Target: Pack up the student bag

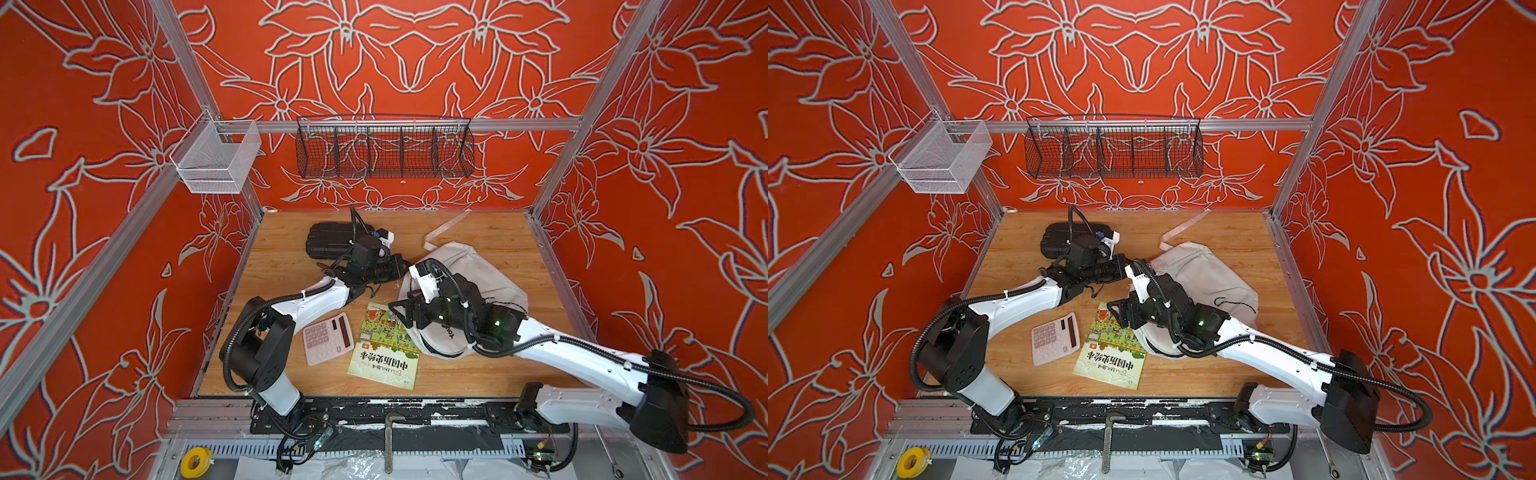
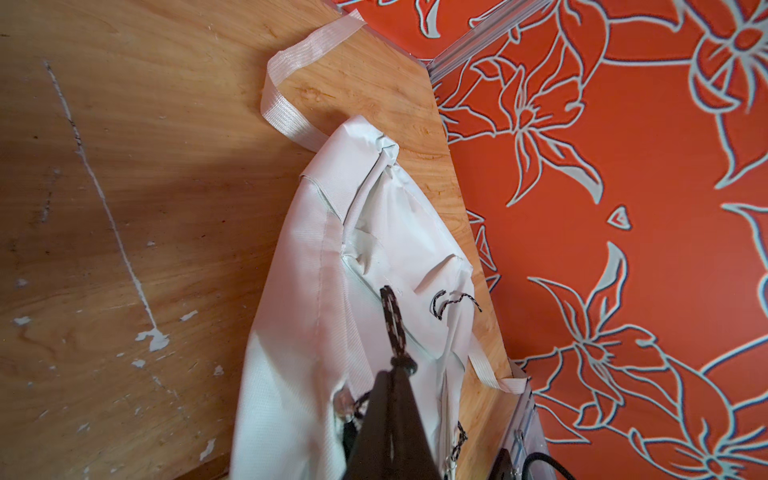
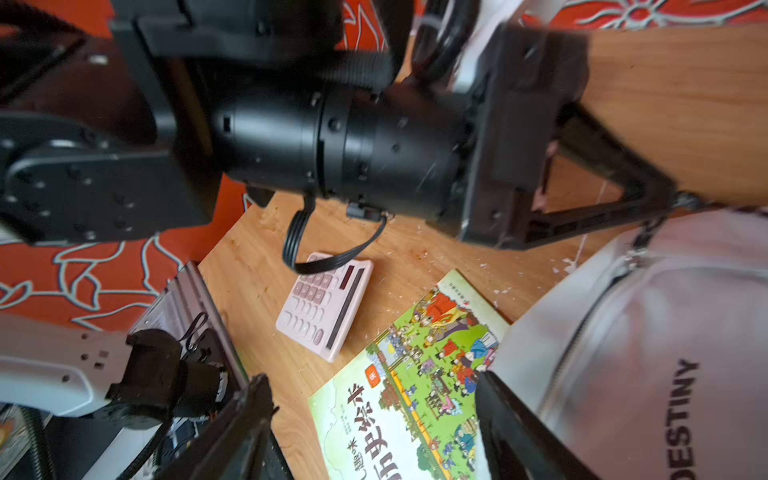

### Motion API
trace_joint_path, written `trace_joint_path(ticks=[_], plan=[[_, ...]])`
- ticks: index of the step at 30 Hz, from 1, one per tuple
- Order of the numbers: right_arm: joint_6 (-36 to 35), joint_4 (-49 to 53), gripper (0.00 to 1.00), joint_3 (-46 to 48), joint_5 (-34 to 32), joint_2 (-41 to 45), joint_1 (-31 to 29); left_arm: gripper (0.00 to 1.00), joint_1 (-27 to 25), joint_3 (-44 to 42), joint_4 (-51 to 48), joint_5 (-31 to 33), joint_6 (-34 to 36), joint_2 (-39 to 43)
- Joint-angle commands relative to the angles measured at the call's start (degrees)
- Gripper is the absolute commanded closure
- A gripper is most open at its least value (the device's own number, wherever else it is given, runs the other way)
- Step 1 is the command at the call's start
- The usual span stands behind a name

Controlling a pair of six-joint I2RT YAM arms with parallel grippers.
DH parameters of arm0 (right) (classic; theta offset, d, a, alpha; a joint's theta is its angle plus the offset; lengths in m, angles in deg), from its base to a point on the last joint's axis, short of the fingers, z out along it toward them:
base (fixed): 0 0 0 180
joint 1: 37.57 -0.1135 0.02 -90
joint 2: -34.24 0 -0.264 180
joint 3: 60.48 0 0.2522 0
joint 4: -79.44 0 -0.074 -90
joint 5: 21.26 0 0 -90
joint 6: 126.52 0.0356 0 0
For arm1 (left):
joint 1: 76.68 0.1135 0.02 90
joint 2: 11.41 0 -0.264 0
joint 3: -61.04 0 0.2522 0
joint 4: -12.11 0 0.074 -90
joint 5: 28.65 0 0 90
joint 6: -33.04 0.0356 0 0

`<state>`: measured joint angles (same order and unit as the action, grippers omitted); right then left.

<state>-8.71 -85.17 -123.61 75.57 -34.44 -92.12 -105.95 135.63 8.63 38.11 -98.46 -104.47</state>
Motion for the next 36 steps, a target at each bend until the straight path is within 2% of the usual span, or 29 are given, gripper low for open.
trace_joint_path(ticks=[1, 8, 15, 18, 21, 25, 29, 33, 36], plan=[[1.3, -0.4, 0.20, 1.6, 1.4, -2.5, -1.8, 1.00, -0.2, 2.2, -0.7, 0.4, -2.8, 0.5], [6.1, 2.4, 0.18, 3.2, -7.3, -5.5, -3.8, 1.00, -0.1, 3.0, -1.8, 0.6, -6.1, 0.9], [11.6, 13.9, 0.18, 2.8, -29.4, -2.7, -6.6, 1.00, -0.2, 2.4, -2.7, 1.4, -7.0, 2.1], [11.6, 15.9, 0.17, 3.1, -34.6, -1.4, -6.6, 1.00, -0.2, 2.3, -3.3, 1.5, -6.7, 2.9], [10.6, 14.5, 0.14, 4.2, -36.3, -3.2, -6.3, 1.00, -0.2, 2.2, -3.3, 1.4, -7.0, 3.5], [10.3, 11.0, 0.13, 3.7, -33.7, -7.8, -5.2, 1.00, -0.2, 2.0, -3.1, 1.1, -8.0, 4.1], [12.2, 7.7, 0.11, 2.4, -34.0, -12.0, -4.2, 1.00, -0.3, 1.1, -2.5, 0.4, -9.7, 5.0], [10.3, -3.9, 0.10, 4.6, -31.2, -14.6, -4.1, 1.00, -0.3, -0.1, -1.7, 0.1, -11.2, 5.9], [9.2, -8.3, 0.10, 6.2, -32.6, -15.4, -4.1, 1.00, -0.3, -0.4, -1.8, -0.2, -11.2, 6.1]])
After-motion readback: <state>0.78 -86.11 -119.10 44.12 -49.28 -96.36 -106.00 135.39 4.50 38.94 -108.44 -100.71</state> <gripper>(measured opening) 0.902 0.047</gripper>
